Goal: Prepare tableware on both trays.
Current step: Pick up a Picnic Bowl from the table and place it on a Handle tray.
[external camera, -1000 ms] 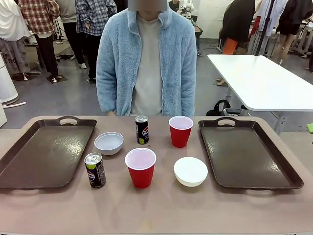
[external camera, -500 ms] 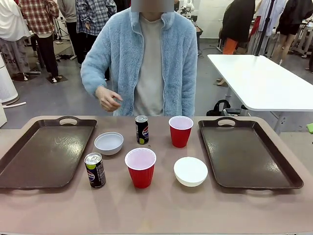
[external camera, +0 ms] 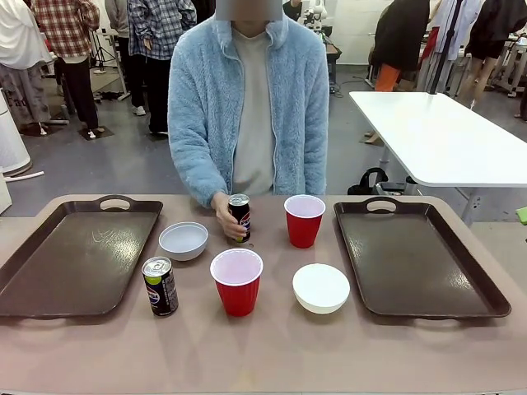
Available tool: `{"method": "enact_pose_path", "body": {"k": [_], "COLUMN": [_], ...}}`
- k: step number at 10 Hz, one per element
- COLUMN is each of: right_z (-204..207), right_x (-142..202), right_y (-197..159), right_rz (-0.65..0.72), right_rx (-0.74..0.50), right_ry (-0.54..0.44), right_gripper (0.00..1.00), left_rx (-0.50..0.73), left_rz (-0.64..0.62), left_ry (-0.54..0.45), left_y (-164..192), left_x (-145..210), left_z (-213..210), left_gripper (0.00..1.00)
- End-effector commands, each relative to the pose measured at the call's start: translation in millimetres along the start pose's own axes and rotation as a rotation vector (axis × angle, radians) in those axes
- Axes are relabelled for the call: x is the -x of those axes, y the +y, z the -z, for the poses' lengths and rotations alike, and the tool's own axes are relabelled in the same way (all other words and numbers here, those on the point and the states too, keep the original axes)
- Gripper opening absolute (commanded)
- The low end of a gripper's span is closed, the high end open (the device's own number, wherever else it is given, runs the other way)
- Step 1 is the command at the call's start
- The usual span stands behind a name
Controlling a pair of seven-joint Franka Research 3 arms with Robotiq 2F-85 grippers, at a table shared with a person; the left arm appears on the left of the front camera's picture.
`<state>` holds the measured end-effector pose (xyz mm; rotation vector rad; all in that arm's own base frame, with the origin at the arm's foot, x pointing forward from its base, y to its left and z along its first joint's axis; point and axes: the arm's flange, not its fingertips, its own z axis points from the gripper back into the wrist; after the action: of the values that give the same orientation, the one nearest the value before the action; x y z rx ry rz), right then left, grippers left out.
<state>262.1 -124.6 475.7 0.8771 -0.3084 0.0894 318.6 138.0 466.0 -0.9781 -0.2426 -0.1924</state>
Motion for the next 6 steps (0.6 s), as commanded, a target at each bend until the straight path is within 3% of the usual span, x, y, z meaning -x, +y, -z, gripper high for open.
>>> {"method": "enact_pose_path", "body": {"k": [1,6], "right_z": [0.0,65.1], "right_x": [0.0,-54.9], "right_y": [0.0,78.1], "right_rz": [0.0,0.164], "right_rx": [0.0,0.418], "right_ry": [0.0,0.237], "right_gripper": [1.0,1.0], "left_rx": [0.014,0.014], "left_rz": [0.005,0.005], "left_ry": [-0.006,-0.006], "left_y": [-0.3,-0.3], "left_x": [-1.9,-1.9], "left_z": [0.1,0.1], "left_gripper": [1.0,1.0]}}
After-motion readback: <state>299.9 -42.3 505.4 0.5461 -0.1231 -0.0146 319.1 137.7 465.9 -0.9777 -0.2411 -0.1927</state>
